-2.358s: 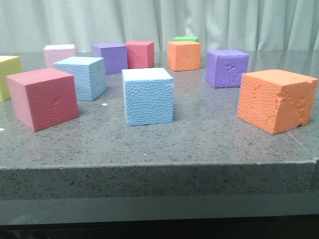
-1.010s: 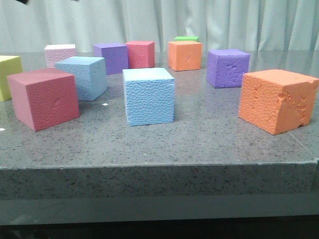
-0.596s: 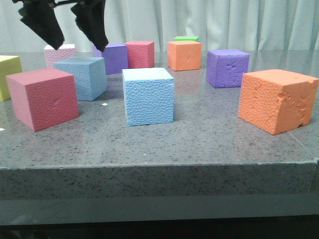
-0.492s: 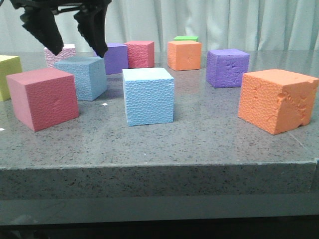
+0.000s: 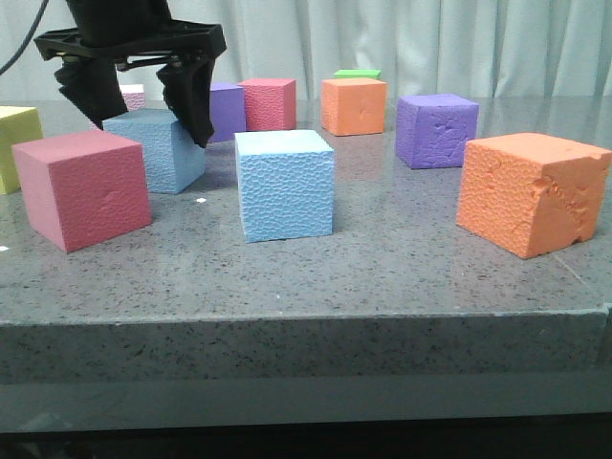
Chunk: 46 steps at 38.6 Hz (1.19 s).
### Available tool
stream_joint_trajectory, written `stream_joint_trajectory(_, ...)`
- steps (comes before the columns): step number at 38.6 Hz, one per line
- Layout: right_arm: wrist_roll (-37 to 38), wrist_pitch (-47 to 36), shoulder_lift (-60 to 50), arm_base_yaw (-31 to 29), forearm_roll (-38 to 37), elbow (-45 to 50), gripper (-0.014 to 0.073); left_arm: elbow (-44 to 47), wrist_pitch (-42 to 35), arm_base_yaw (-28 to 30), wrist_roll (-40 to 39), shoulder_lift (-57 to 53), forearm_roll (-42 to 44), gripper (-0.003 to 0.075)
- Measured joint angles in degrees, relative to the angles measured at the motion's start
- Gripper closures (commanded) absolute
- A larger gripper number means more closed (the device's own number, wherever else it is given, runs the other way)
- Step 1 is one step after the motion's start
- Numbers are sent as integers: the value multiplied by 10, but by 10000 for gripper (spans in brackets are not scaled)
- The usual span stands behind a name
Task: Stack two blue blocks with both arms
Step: 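Grasp the second light blue cube with the left gripper and lift it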
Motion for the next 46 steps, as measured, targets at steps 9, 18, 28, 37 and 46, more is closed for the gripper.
stream_joint_trajectory(9,0,0,0,0,0,0,660,0,5,0,-1,0,0,453)
stream_joint_trajectory(18,0,0,0,0,0,0,660,-38,57,0,-2,-1,0,503)
stream_joint_trajectory(28,0,0,0,0,0,0,660,-134,71,0,-2,-4,-2,503)
stream_joint_trajectory(37,0,0,0,0,0,0,660,-143,78,0,-2,-24,-48,503)
stream_joint_trajectory(46,0,0,0,0,0,0,660,-143,79,-20,-2,-68,-64,502)
